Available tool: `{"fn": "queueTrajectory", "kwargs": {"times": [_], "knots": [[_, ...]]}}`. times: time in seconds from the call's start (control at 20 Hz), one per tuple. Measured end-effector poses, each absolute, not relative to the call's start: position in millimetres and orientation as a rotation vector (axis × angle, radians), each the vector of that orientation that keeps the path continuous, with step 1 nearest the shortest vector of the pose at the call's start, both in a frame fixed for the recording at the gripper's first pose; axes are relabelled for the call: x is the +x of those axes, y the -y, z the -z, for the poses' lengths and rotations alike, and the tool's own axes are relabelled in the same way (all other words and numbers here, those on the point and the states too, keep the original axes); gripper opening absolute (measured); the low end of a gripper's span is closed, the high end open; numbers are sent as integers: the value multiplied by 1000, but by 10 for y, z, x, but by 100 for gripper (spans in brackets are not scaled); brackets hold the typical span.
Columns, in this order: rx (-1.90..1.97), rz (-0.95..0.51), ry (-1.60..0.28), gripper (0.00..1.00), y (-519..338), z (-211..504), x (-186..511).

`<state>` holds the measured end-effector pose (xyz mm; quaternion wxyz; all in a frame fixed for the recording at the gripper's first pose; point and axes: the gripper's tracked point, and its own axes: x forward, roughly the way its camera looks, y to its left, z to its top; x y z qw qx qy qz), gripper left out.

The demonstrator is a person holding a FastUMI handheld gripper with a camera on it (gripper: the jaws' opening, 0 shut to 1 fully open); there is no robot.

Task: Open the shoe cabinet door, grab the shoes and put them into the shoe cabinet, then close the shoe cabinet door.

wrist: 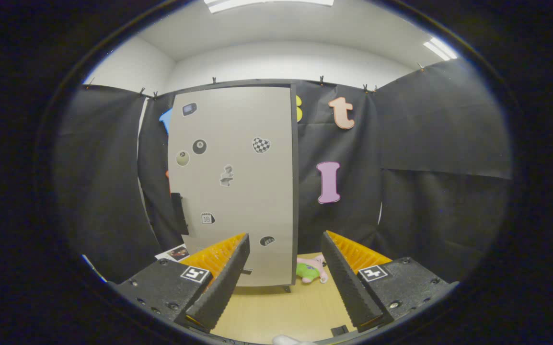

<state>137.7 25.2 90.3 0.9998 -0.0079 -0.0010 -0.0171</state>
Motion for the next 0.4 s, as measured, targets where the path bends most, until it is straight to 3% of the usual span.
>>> {"fn": "queueTrajectory", "kwargs": {"times": [0.4], "knots": [[-13, 40, 5, 98, -269, -897, 1352]]}}
